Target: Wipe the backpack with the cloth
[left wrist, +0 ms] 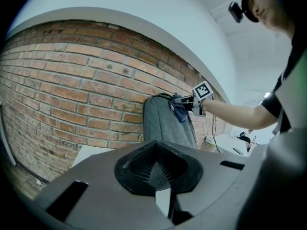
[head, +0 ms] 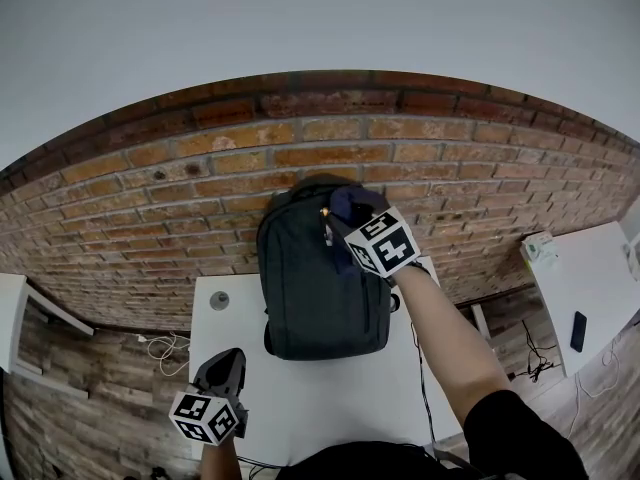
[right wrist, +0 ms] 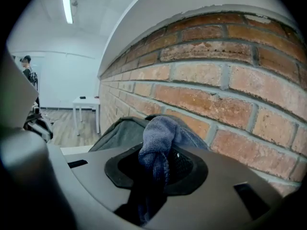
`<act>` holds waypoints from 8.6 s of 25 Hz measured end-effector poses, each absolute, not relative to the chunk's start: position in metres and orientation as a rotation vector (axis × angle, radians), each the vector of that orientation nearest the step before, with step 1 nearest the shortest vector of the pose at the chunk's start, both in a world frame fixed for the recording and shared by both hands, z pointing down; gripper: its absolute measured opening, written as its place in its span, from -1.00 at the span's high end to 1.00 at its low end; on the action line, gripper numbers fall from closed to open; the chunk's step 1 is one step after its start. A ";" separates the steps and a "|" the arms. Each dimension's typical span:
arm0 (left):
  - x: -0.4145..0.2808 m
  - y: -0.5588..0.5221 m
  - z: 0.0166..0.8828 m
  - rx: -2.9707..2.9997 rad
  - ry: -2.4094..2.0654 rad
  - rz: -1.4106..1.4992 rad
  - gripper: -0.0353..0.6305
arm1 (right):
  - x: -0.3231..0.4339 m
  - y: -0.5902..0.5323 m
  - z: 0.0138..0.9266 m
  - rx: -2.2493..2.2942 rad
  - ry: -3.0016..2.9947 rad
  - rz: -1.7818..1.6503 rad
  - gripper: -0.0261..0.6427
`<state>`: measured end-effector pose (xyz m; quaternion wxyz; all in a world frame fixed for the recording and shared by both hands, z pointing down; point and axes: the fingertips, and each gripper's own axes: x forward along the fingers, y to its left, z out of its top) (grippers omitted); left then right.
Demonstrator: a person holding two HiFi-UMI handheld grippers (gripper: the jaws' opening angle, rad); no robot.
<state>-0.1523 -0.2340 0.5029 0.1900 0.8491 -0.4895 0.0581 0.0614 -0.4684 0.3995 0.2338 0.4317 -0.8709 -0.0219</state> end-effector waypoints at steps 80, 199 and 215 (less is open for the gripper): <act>-0.135 -0.239 0.506 2.410 -1.296 0.167 0.93 | 0.049 -0.221 0.685 0.939 -2.326 0.478 0.60; -0.212 -0.215 0.521 2.314 -1.380 0.204 0.93 | -0.088 -0.237 0.675 0.879 -2.279 0.623 0.60; -0.220 -0.223 0.530 2.341 -1.310 0.179 0.93 | -0.095 -0.320 0.566 1.116 -2.462 0.531 0.60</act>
